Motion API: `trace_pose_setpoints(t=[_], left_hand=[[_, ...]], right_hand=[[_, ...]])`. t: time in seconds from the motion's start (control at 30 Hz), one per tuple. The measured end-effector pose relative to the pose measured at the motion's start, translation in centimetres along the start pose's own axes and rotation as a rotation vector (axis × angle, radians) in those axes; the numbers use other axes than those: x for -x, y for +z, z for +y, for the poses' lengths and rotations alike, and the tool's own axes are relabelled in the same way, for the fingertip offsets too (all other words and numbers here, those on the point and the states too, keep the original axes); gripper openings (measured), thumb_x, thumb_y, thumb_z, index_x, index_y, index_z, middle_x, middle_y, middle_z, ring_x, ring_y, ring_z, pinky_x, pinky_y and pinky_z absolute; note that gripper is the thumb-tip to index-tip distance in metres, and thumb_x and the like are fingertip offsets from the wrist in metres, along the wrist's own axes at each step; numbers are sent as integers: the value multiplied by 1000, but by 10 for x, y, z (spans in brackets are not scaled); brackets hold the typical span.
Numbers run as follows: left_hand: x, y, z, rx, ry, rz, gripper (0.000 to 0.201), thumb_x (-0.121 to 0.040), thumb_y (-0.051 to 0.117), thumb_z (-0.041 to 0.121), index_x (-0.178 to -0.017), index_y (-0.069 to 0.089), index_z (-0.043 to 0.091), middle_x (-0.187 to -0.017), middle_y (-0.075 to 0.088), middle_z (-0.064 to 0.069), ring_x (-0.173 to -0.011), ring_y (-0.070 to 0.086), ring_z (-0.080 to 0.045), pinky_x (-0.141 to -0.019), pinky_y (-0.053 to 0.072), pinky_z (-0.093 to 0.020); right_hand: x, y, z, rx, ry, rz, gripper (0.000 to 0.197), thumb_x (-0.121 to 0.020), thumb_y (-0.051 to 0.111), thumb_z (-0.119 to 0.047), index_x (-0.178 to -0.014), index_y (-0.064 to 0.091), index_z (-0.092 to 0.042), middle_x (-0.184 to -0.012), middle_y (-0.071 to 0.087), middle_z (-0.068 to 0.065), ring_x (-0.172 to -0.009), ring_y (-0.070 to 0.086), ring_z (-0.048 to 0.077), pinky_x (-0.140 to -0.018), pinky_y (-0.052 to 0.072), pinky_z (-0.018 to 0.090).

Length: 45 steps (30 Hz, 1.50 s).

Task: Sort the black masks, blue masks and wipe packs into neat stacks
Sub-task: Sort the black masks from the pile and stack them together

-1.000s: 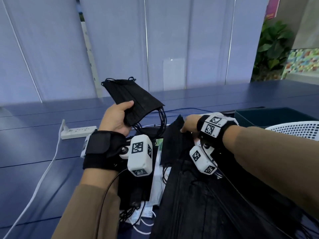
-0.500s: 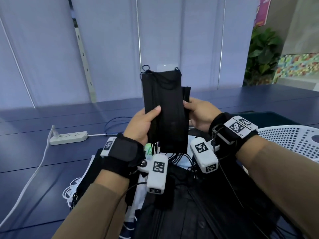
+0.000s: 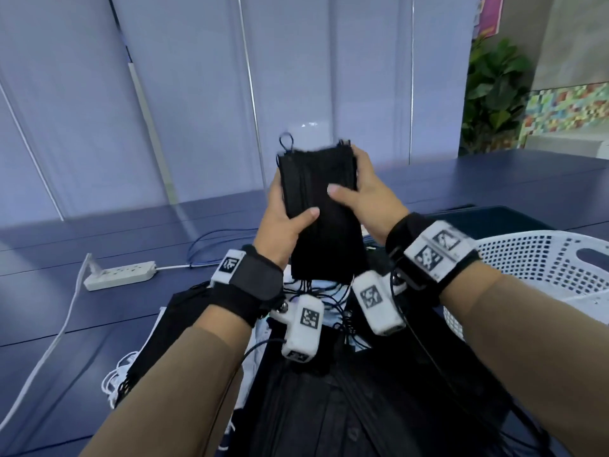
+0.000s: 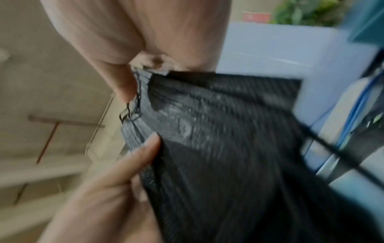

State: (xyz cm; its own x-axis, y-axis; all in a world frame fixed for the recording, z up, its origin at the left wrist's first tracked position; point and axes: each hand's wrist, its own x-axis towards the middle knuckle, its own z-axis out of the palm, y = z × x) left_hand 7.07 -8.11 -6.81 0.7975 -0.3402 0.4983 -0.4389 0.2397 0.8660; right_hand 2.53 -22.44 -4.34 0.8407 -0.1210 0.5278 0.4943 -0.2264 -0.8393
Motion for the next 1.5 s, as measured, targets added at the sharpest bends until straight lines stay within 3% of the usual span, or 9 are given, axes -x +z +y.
trace_pose_setpoints(t=[0.1,0.2,0.33,0.5,0.7,1.07,1.17,1.4,1.5], left_hand=[[7,-2,-19,-66,-79,-42,80,-88,57,-4,-150,11,16,-149,35,-9,-132,43,-18,-108,38,-31],[5,-2,-17,-36,-98,-81,67,-88,57,10,-145,24,21,-141,47,-10,-129,47,-23,-109,38,-40],[-6,1,4,-113,35,-64,52,-88,55,15,-134,36,29,-139,46,-11,-118,52,-20,-106,41,-38],[-3,-9,19,-196,161,-135,23,-84,56,15,-104,54,26,-101,56,-5,-90,57,-16,-89,47,-35],[4,-16,9,-147,-4,-223,68,-74,69,8,-129,33,29,-108,57,-1,-97,60,-7,-91,47,-21],[2,-19,0,-301,-68,-268,52,-80,66,-5,-127,45,2,-114,60,2,-97,59,6,-83,43,-6],[0,-19,1,-306,-88,-261,52,-80,68,-4,-127,47,2,-117,62,-3,-105,60,-5,-90,46,-13],[-4,-15,13,-266,-119,-305,63,-68,71,12,-127,53,5,-122,64,-8,-112,61,-19,-99,46,-31],[-5,-15,18,-266,-144,-296,58,-68,70,10,-124,55,8,-116,67,-8,-107,64,-19,-95,49,-31]], right_hand=[[14,4,21,112,-92,9,77,-88,53,-1,-148,13,-27,-141,36,-2,-117,50,12,-106,38,25],[16,8,30,117,-132,90,59,-89,50,-5,-138,28,-28,-137,44,1,-118,51,15,-107,39,35],[15,14,18,-9,-172,104,28,-94,47,-8,-118,45,-21,-107,54,-6,-93,55,8,-91,45,24],[16,16,15,-55,-188,91,18,-81,52,-14,-95,54,-25,-94,59,-13,-87,58,0,-86,47,18],[15,6,6,-49,-193,58,33,-73,48,2,-90,50,-26,-81,53,-5,-77,51,5,-79,43,19],[-13,-34,-56,-75,77,-69,43,-83,46,17,-100,43,-22,-75,51,6,-46,51,13,-52,45,23],[-20,-44,-71,-80,172,-157,47,-85,50,12,-118,43,-21,-79,55,4,-49,46,12,-54,42,22],[-13,-28,-64,1037,35,-559,102,-67,82,-33,-146,18,-31,-136,44,3,-122,47,20,-104,36,34],[-5,-19,-47,1281,-93,-481,113,-61,81,-45,-148,11,-33,-134,43,6,-120,49,27,-102,35,41]])
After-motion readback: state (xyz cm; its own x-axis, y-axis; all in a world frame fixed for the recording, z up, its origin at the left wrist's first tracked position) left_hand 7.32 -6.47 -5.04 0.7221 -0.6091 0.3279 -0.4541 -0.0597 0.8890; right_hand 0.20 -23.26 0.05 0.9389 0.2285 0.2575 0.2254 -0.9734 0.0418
